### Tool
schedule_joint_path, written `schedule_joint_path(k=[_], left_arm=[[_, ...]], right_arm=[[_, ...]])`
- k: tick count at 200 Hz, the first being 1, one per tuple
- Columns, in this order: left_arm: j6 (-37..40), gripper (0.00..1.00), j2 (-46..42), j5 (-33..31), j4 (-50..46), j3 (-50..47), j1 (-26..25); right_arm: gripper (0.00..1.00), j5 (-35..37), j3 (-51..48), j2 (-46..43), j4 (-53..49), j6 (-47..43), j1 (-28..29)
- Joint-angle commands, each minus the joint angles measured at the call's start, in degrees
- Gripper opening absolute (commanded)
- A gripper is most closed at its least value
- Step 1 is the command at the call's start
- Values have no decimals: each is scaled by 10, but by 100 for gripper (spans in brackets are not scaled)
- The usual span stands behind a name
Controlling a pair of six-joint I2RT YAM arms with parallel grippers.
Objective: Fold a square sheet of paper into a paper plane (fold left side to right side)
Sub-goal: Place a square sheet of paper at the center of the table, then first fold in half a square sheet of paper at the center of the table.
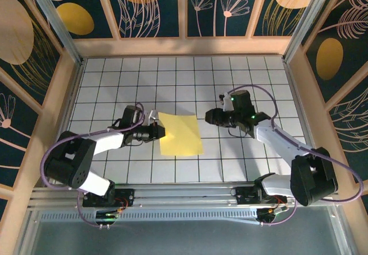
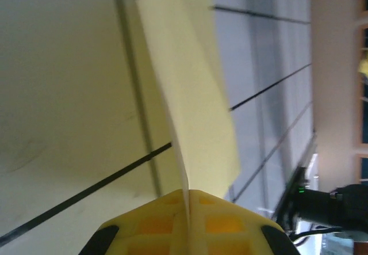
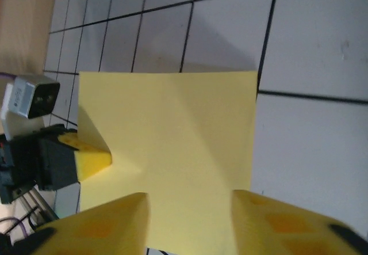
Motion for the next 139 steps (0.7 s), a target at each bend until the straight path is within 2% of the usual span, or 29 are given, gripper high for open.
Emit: schedule_joint_path(k=[1,29,49,97,139], left_arm=[[52,0,25,-41,-92,38,-1],[63,0,32,-54,-115,47,-1],[60,0,29,-56,-115,46,-1],[58,0,24,-47,-112,50,-1],[70,0,31,-38,-118,57,-1]], right_arm=[[29,-1,-27,37,104,66,31],[17,22,-10,100,101,72,64],[13,32,-1,136,112,82,80],[12,39,32,212,107,86,103],[12,50,38,243,96,87,110]])
